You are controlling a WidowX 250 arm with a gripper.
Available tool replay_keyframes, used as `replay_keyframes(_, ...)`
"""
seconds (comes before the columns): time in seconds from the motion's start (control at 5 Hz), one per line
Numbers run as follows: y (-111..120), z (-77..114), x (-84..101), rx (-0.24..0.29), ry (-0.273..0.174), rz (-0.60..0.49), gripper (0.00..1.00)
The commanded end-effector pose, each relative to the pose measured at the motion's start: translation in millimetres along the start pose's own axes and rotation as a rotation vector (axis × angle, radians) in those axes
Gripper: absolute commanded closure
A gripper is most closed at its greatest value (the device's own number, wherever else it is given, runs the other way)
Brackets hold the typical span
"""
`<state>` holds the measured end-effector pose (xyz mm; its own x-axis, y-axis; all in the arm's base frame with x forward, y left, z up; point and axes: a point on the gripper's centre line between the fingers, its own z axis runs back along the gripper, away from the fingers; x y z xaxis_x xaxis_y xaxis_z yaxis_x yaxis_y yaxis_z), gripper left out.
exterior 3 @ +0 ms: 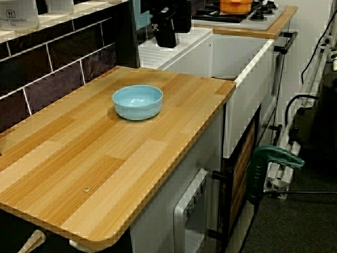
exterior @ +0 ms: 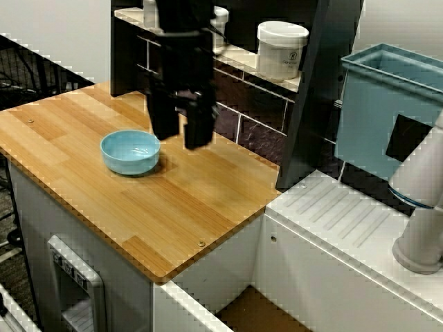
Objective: Push into sink
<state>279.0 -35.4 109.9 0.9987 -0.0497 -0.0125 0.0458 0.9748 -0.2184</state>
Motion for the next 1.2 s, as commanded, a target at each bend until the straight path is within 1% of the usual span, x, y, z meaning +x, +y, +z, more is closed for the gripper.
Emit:
replay_keyframes(0.0,63,27.0,-2.1,0.096,-0.1,-0.019,0.0)
replay_keyframes(0.2,84,25.4,-3.2,0.14,-0.059,-0.142,0.0)
replay_keyframes(0.4,100,19.9,-5.5,0.144,-0.016,-0.22,0.0)
replay_keyframes(0.6,113,15.1,-8.6,0.165,-0.01,-0.211,0.0)
replay_keyframes(0.8,138,12.0,-12.9,0.17,-0.019,-0.195,0.0)
replay_keyframes(1.0,148,6.6,-15.4,0.157,-0.039,-0.161,0.0)
